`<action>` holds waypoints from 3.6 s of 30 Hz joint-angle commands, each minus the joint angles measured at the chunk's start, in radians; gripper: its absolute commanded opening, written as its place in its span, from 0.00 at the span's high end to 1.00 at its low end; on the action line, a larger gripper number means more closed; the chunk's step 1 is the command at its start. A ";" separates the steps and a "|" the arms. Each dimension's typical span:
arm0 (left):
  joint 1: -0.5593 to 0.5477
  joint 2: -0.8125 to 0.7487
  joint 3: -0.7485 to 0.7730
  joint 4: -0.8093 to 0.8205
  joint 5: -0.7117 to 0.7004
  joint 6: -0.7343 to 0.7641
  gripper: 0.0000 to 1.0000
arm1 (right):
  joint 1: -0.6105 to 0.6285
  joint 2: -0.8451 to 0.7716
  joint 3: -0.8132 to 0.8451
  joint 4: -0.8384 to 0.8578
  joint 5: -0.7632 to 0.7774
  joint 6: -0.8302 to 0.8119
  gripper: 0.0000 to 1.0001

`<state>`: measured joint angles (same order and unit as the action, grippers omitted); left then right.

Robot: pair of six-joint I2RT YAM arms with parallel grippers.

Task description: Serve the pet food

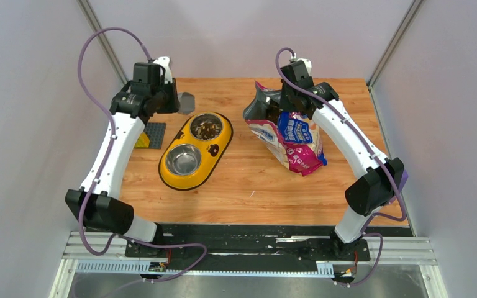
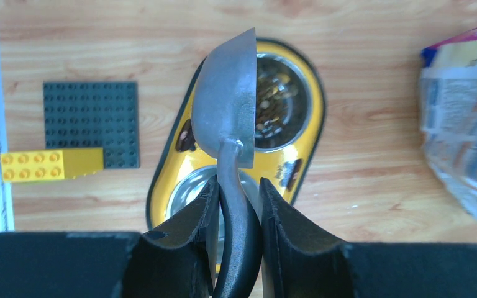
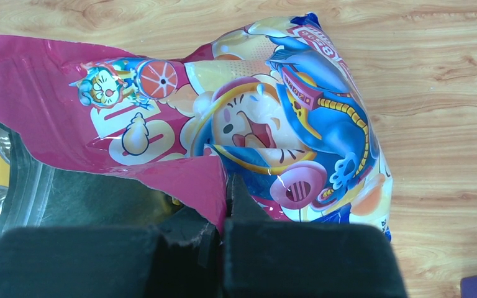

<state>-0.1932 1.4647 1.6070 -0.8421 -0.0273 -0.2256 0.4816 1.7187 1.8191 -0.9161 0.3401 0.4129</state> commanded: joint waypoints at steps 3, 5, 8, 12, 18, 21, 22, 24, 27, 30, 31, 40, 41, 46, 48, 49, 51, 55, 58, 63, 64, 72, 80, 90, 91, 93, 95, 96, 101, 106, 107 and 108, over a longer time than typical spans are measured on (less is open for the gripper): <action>-0.001 -0.106 0.114 0.123 0.393 -0.106 1.00 | -0.009 -0.033 0.031 0.061 -0.018 -0.014 1.00; -0.003 -0.131 0.090 0.231 0.537 -0.178 1.00 | -0.009 -0.038 0.031 0.060 -0.024 -0.015 1.00; -0.016 -0.165 0.014 0.394 0.663 -0.312 1.00 | -0.009 -0.046 0.029 0.060 -0.034 -0.013 1.00; -0.063 -0.169 -0.042 0.525 0.727 -0.350 1.00 | -0.010 -0.059 0.030 0.056 -0.052 -0.010 1.00; -0.138 -0.139 -0.042 0.436 0.718 -0.226 1.00 | -0.007 -0.084 0.040 0.051 -0.050 -0.007 1.00; -0.147 -0.136 -0.052 0.421 0.700 -0.211 1.00 | -0.005 -0.097 0.045 0.048 -0.041 -0.004 1.00; -0.149 -0.136 -0.057 0.418 0.696 -0.204 1.00 | -0.004 -0.102 0.045 0.048 -0.038 -0.002 1.00; -0.153 -0.132 -0.059 0.418 0.688 -0.196 1.00 | -0.002 -0.107 0.046 0.047 -0.038 -0.002 1.00; -0.176 -0.103 -0.042 0.393 0.687 -0.153 1.00 | 0.006 -0.116 0.043 0.046 -0.037 -0.002 1.00; -0.206 -0.071 -0.023 0.316 0.637 -0.103 1.00 | 0.011 -0.125 0.033 0.048 -0.033 0.003 1.00; -0.218 -0.057 -0.021 0.308 0.629 -0.090 1.00 | 0.011 -0.128 0.030 0.049 -0.035 0.004 1.00; -0.326 0.086 0.043 0.334 0.455 -0.134 1.00 | 0.023 -0.140 -0.009 0.068 -0.040 0.002 1.00; -0.336 0.117 0.068 0.336 0.441 -0.143 1.00 | 0.025 -0.140 -0.012 0.070 -0.035 0.001 1.00; -0.404 0.242 0.177 0.302 0.359 -0.145 1.00 | 0.032 -0.140 -0.032 0.076 -0.022 0.000 1.00; -0.421 0.287 0.218 0.274 0.331 -0.147 1.00 | 0.032 -0.144 -0.040 0.079 -0.016 0.000 1.00; -0.427 0.301 0.237 0.256 0.320 -0.147 1.00 | 0.032 -0.147 -0.044 0.081 -0.013 0.001 1.00; -0.444 0.332 0.257 0.232 0.257 -0.143 1.00 | 0.032 -0.152 -0.052 0.085 -0.003 0.000 1.00; -0.466 0.372 0.262 0.213 0.184 -0.143 1.00 | 0.032 -0.160 -0.062 0.092 0.010 -0.004 1.00; -0.470 0.399 0.252 0.215 0.180 -0.142 1.00 | 0.032 -0.162 -0.067 0.097 0.015 -0.007 1.00; -0.477 0.458 0.274 0.217 0.392 -0.135 1.00 | 0.032 -0.160 -0.076 0.102 0.014 -0.006 1.00; -0.477 0.476 0.276 0.217 0.425 -0.148 1.00 | 0.032 -0.159 -0.076 0.102 0.014 -0.005 1.00; -0.470 0.483 0.238 0.240 0.642 -0.245 1.00 | 0.031 -0.159 -0.076 0.106 0.023 -0.004 1.00; -0.364 0.361 0.036 0.588 0.858 -0.594 1.00 | 0.025 -0.167 -0.081 0.107 0.038 -0.005 1.00; -0.265 0.184 -0.100 0.640 0.923 -0.715 1.00 | 0.009 -0.169 -0.081 0.109 0.047 -0.008 1.00; -0.256 0.172 -0.115 0.637 0.924 -0.720 1.00 | 0.009 -0.169 -0.081 0.111 0.049 -0.009 1.00; -0.233 0.141 -0.137 0.645 0.935 -0.745 1.00 | 0.009 -0.171 -0.081 0.111 0.056 -0.012 1.00; -0.216 0.104 -0.170 0.666 0.952 -0.779 1.00 | 0.009 -0.173 -0.081 0.112 0.063 -0.014 1.00; -0.205 0.083 -0.179 0.667 0.955 -0.792 1.00 | 0.009 -0.172 -0.081 0.112 0.065 -0.015 1.00; -0.165 0.032 -0.219 0.623 0.941 -0.798 1.00 | 0.009 -0.175 -0.080 0.113 0.070 -0.016 1.00; -0.134 0.000 -0.243 0.616 0.919 -0.822 1.00 | 0.009 -0.177 -0.082 0.112 0.072 -0.016 1.00; -0.128 -0.004 -0.246 0.618 0.917 -0.830 1.00 | 0.009 -0.176 -0.081 0.112 0.074 -0.016 1.00; -0.124 -0.007 -0.251 0.623 0.919 -0.836 1.00 | 0.009 -0.176 -0.081 0.112 0.074 -0.017 1.00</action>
<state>-0.3367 1.5101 1.3670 -0.2508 0.8555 -1.0172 0.4957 1.5925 1.7321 -0.8482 0.3923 0.3973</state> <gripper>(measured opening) 0.323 0.003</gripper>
